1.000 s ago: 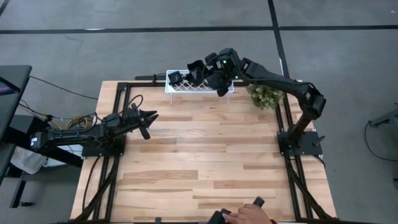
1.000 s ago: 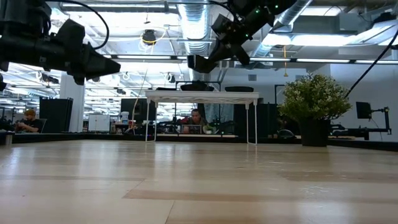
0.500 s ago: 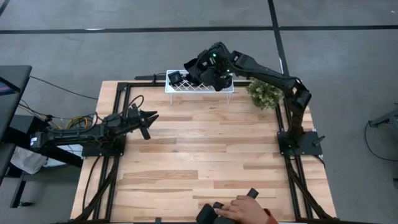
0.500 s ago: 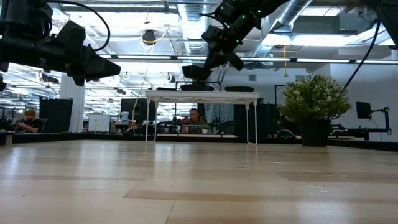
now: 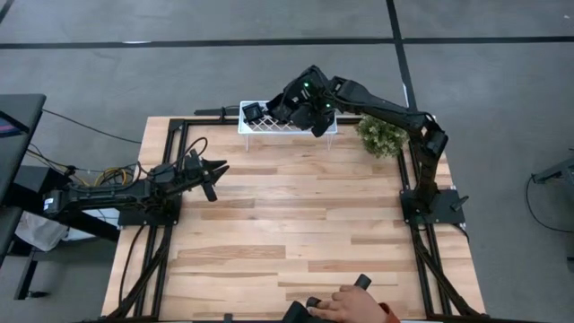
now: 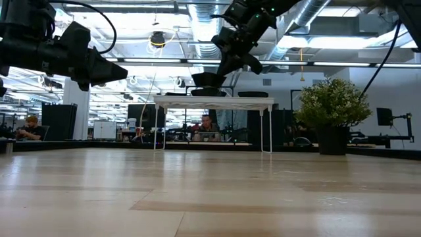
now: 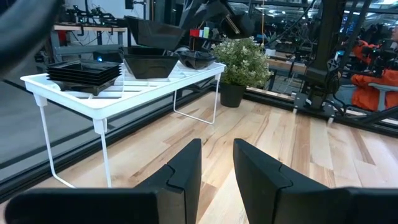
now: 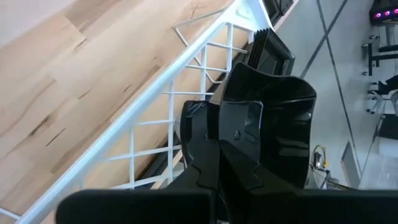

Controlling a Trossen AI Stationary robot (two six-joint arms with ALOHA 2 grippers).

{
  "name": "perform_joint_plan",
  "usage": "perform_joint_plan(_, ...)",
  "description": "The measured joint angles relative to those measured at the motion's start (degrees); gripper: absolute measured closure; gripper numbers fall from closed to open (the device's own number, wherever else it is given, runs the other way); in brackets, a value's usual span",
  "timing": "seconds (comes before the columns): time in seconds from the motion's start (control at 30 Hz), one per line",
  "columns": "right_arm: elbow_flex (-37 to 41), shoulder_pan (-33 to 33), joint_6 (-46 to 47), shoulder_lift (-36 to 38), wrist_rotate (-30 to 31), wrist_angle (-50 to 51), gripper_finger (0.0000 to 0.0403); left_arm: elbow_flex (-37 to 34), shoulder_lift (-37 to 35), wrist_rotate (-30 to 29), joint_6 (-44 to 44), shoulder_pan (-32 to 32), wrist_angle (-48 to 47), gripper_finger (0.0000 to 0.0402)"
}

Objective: Pick & Place Mini shaped plates
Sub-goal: Stack the black distorted square plate on top of the black distorted square plate on the shelf

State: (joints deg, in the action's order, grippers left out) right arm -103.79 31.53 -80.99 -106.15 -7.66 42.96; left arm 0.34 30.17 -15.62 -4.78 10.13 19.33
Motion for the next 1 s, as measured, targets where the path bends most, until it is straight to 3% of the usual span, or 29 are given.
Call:
perform_joint_plan(0.63, 0.0, 0.9, -6.8, 0.0, 0.0, 0.1, 0.0403, 0.0, 0.0, 0.0, -0.2, 0.0, 0.1, 0.0307)
perform_joint_plan(0.77, 0.0, 1.7, -8.1, 0.0, -3.1, 0.5, 0.0403, 0.0, 0.0, 0.0, -0.2, 0.0, 0.3, 0.0307)
perform_joint_plan(1.0, 0.0, 2.7, -8.1, 0.0, -3.2, 1.0, 0.0403, 0.0, 0.0, 0.0, -0.2, 0.0, 0.5, 0.0307)
